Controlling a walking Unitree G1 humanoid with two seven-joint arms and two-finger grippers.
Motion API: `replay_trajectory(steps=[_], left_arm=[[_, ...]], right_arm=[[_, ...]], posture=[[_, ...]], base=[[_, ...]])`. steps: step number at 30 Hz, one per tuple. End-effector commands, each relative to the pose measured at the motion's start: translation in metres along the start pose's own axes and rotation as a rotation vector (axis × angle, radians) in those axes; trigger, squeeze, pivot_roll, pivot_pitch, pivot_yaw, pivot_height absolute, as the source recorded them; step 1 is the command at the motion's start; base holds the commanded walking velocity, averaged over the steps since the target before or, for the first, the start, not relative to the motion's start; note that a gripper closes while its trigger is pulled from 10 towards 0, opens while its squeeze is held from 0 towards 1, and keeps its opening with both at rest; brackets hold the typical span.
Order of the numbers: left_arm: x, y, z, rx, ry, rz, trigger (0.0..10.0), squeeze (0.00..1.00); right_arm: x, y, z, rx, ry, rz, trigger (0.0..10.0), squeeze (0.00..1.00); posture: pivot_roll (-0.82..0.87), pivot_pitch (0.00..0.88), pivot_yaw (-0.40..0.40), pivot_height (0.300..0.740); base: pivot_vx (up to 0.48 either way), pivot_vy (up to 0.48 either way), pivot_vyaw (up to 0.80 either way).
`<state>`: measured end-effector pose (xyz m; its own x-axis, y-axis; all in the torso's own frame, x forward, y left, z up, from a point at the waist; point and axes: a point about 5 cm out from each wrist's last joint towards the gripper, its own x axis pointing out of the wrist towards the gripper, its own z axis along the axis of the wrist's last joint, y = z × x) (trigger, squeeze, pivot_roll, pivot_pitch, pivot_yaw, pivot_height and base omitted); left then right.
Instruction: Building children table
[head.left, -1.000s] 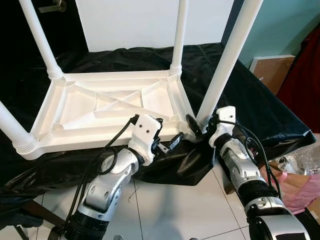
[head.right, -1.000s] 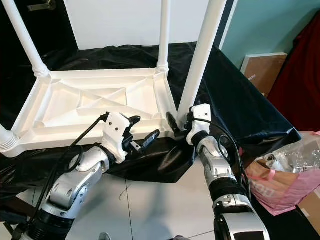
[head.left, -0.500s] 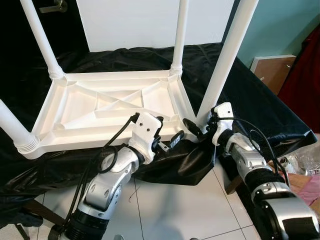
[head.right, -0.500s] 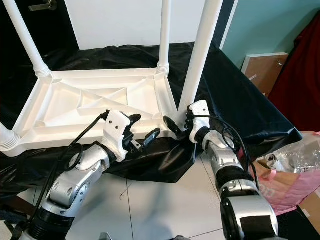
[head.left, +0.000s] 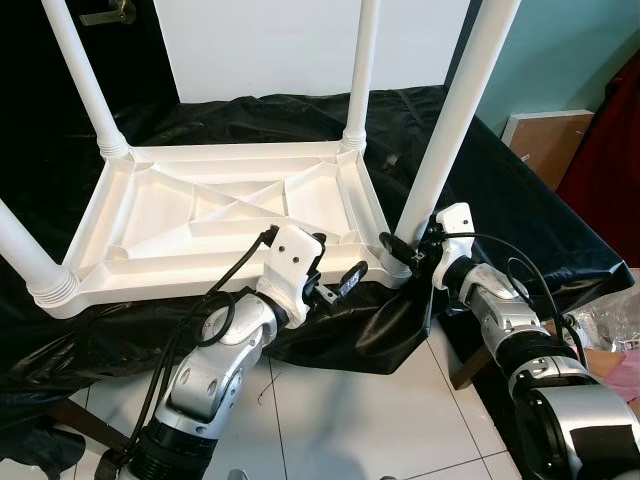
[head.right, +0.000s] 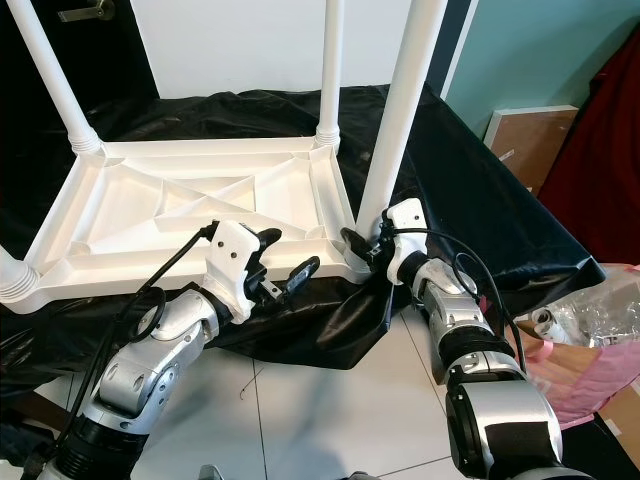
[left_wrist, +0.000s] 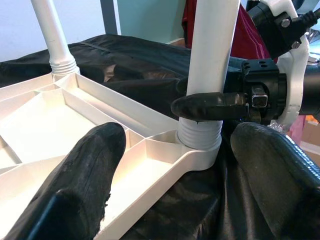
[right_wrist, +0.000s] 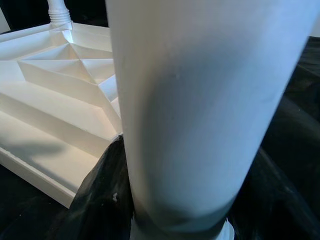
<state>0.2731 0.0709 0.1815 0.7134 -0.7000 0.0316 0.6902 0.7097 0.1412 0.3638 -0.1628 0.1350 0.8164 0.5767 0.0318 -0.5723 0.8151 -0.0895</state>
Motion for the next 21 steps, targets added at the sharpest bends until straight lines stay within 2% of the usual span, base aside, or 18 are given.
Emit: replay_trajectory(steps=[1,6,9,16,20,21], left_arm=[[-0.001,-0.004,0.001,-0.008,0.001,-0.041,10.0,0.0],[-0.001,-0.005,0.0,-0.012,0.002,-0.042,10.0,0.0],[-0.001,-0.005,0.0,-0.015,0.002,-0.043,10.0,0.0],[0.0,-0.006,-0.001,-0.017,0.002,-0.042,10.0,0.0],[0.0,-0.006,-0.001,-0.019,0.002,-0.041,10.0,0.0],[0.0,-0.006,-0.001,-0.019,0.002,-0.041,10.0,0.0]], right_arm=[[-0.008,0.001,-0.016,0.021,0.074,0.0,10.0,0.0],[-0.008,0.002,-0.02,0.063,0.061,-0.063,10.0,0.0],[-0.006,0.003,-0.022,0.064,0.075,-0.136,10.0,0.0],[-0.003,0.004,-0.024,0.087,0.084,-0.216,10.0,0.0],[0.0,0.008,-0.028,0.13,0.099,-0.341,10.0,0.0],[0.0,0.008,-0.028,0.13,0.099,-0.341,10.0,0.0]], posture=[[0.0,0.061,-0.031,0.74],[0.0,0.063,-0.033,0.74],[0.0,0.062,-0.036,0.74],[0.0,0.063,-0.039,0.74],[0.0,0.058,-0.042,0.74],[0.0,0.058,-0.042,0.74]], base=[[0.0,0.0,0.0],[0.0,0.0,0.0],[0.0,0.0,0.0],[0.0,0.0,0.0],[0.0,0.0,0.0],[0.0,0.0,0.0]])
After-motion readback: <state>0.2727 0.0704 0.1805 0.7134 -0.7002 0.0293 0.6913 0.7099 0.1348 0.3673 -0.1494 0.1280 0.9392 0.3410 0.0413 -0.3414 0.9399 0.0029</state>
